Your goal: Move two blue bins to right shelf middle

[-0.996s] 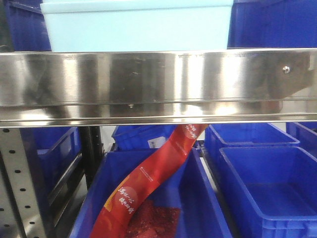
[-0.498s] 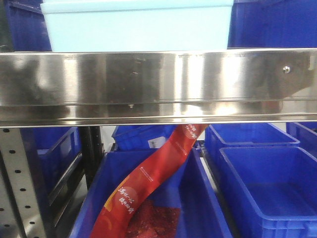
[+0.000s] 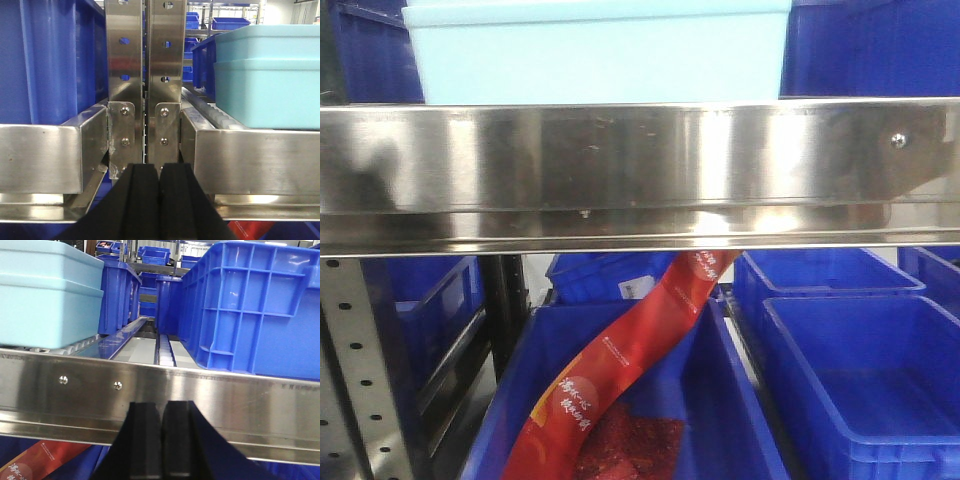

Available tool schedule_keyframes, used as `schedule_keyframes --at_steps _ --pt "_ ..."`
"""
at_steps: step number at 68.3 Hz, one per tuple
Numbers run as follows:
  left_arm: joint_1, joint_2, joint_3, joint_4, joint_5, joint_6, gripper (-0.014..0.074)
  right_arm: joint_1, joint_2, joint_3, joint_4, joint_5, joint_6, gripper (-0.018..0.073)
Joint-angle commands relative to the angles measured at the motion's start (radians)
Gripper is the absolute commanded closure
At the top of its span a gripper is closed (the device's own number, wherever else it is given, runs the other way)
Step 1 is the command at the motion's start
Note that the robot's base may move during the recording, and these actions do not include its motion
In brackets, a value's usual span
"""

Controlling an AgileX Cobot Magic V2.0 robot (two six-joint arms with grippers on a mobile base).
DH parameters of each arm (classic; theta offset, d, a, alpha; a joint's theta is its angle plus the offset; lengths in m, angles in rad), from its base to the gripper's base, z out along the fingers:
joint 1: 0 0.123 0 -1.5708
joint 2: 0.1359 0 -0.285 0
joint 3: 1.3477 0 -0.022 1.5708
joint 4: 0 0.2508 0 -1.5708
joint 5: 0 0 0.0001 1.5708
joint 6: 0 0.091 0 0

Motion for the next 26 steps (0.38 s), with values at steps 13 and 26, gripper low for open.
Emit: schedule_keyframes --at_steps 13,26 --pt "0.003 -0.006 -0.001 -0.001 -0.016 0.004 0.0707 -0.006 -0.008 0.000 0.000 -0.025 -0.004 0.0726" --pt "0.003 -0.006 -0.001 -0.001 -0.016 0.004 0.0707 -0.006 -0.008 0.000 0.000 -0.025 -0.004 0.0726"
